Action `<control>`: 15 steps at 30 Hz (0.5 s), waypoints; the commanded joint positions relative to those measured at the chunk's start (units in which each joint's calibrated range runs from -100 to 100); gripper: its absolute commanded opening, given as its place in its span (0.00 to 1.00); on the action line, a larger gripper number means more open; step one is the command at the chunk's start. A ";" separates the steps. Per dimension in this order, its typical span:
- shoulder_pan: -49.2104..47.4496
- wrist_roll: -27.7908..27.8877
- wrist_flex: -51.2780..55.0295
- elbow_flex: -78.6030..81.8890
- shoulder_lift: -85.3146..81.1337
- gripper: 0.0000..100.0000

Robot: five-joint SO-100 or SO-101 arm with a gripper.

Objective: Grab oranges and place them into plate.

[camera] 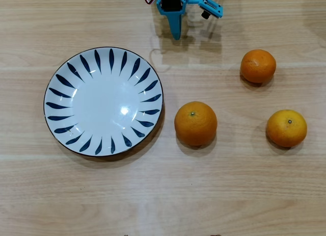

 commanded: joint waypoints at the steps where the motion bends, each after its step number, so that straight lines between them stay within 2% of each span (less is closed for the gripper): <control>1: -0.04 -0.34 -0.35 0.36 -0.51 0.02; 9: 0.76 0.08 -0.95 -2.54 1.27 0.02; 15: 0.68 -0.34 -0.61 -28.16 23.08 0.02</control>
